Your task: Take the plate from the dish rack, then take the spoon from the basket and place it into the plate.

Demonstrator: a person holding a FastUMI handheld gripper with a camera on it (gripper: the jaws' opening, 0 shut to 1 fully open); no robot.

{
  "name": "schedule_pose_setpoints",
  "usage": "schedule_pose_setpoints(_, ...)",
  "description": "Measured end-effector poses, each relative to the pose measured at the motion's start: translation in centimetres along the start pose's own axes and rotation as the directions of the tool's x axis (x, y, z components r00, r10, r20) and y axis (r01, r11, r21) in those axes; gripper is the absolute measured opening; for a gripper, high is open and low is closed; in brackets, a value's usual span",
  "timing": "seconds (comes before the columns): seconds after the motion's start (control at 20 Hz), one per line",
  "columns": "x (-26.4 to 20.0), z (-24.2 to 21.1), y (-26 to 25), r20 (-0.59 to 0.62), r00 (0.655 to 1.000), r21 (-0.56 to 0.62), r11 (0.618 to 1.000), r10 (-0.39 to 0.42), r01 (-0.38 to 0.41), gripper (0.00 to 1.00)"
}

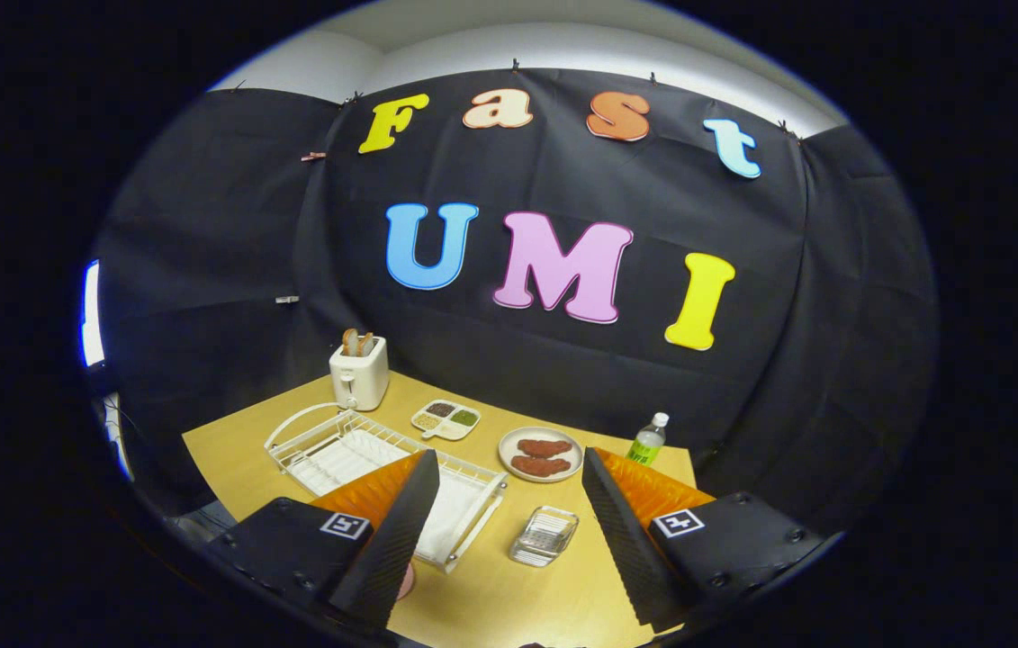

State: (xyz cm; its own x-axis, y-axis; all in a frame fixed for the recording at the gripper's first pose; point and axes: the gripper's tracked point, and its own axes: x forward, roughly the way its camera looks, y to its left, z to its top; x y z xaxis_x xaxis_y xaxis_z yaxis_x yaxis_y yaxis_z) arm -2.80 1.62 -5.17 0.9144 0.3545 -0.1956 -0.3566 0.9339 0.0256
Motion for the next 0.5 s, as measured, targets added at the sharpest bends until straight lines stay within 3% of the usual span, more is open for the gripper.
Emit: schedule_pose_setpoints(0.5, -1.7, 0.5, -3.9, 0.048, 0.999, 0.024, 1.000, 0.012, -0.013, 0.98)
